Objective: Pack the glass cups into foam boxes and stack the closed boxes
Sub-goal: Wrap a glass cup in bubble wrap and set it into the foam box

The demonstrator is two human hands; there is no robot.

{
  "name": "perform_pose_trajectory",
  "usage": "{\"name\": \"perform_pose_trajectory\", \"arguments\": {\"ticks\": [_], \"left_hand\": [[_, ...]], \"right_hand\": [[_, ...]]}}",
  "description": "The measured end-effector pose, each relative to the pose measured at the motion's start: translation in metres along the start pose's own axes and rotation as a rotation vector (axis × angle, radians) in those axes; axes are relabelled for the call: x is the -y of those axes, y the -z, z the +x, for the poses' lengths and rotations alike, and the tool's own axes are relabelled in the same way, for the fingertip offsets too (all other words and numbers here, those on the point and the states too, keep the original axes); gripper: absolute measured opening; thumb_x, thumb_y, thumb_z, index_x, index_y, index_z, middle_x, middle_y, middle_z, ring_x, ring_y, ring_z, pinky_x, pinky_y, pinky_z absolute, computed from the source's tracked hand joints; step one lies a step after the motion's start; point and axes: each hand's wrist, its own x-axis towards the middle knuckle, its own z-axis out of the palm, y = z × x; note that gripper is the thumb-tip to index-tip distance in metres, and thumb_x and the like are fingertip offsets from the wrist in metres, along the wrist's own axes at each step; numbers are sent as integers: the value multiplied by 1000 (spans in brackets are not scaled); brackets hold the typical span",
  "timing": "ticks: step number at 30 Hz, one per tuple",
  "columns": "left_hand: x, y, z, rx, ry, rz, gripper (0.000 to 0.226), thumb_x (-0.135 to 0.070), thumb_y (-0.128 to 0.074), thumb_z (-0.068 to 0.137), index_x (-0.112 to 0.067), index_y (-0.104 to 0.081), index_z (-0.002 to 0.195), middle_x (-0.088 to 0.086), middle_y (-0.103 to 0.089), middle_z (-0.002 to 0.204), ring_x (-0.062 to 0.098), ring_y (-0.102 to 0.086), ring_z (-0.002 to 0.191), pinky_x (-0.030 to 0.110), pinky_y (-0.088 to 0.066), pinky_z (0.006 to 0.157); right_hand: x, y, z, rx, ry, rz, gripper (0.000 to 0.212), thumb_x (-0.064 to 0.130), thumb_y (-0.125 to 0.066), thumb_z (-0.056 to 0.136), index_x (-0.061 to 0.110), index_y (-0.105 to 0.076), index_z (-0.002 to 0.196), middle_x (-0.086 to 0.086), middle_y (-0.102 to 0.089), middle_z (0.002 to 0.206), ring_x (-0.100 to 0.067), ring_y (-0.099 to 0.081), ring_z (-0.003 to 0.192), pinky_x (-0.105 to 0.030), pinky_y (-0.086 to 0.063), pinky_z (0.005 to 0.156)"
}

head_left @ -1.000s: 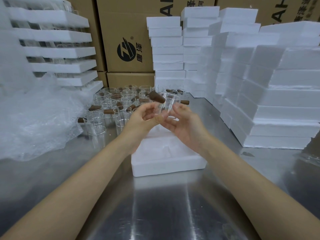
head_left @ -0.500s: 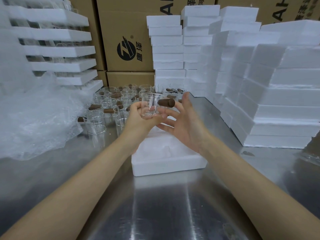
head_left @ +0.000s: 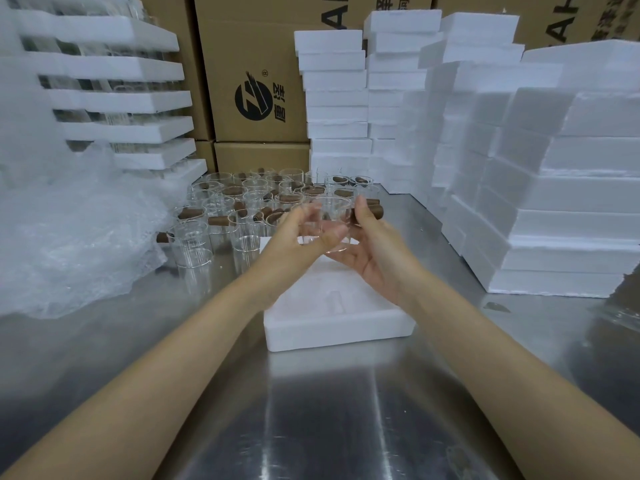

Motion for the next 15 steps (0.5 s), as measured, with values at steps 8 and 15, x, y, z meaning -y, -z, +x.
{"name": "perform_pose_trajectory", "arguments": {"ticks": [8, 15], "left_hand": [[-1, 4, 1, 70, 22, -114, 51, -58, -59, 83, -22, -60, 119, -6, -70, 114, 7, -63, 109, 31, -46, 100], [0, 87, 9, -633, -155, 723, 22, -24, -49, 97, -14, -66, 108, 10, -62, 110, 24, -53, 107, 42, -39, 94]], "right_hand": [[2, 3, -2, 11, -14, 39, 42, 37, -49, 99, 0, -64, 112, -21, -68, 114, -33, -68, 104, -31, -58, 80], [4, 4, 0, -121, 4, 83, 26, 34, -57, 95, 8, -60, 98, -24, -66, 116, -34, -69, 101, -32, -59, 73]]}}
